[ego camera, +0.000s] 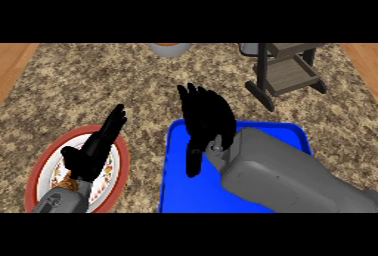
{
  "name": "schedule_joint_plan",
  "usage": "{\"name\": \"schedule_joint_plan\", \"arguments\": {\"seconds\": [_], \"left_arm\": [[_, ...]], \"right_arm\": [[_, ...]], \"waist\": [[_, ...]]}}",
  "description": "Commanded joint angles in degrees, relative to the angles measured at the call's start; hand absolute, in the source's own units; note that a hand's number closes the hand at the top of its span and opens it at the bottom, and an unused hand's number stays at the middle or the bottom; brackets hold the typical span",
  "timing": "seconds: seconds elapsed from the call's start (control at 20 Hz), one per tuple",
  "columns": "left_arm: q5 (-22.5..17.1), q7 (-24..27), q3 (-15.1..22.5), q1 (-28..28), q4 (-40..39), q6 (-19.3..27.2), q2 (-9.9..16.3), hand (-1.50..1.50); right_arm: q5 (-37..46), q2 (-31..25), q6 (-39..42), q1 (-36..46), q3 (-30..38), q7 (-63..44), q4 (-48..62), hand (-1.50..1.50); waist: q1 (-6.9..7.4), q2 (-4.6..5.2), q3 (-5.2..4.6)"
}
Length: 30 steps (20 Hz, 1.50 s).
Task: Pick the cupcake from the tray and place it in the tiered basket
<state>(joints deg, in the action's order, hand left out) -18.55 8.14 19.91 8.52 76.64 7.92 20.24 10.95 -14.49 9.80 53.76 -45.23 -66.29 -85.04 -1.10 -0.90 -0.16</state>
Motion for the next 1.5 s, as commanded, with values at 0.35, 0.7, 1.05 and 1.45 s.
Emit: {"name": "schedule_joint_plan", "arguments": {"seconds": [0.35,0.7,1.05,1.45], "left_arm": [[0.47,1.22,-1.10,-1.44,0.27,-1.30,0.18,0.00],[1.89,-0.25,-0.76,-0.63,0.79,-0.11,-1.37,0.00],[3.11,1.05,-1.12,1.05,-2.74,-0.96,-3.72,0.00],[3.65,0.35,-2.33,-0.34,-0.85,-2.42,-2.67,0.00]], "right_arm": [[5.67,-0.91,4.27,-2.71,-3.54,-16.98,-0.67,-1.50],[8.53,-0.15,0.49,-9.50,-3.37,-13.18,3.03,-1.50],[13.13,1.47,0.39,-13.05,-1.53,-10.81,4.70,-1.50],[17.20,1.05,1.97,-18.24,1.02,-9.22,4.27,-1.50]], "waist": [[0.29,0.24,0.07],[0.67,0.63,0.15],[0.61,0.80,0.13],[0.91,0.71,0.15]]}}
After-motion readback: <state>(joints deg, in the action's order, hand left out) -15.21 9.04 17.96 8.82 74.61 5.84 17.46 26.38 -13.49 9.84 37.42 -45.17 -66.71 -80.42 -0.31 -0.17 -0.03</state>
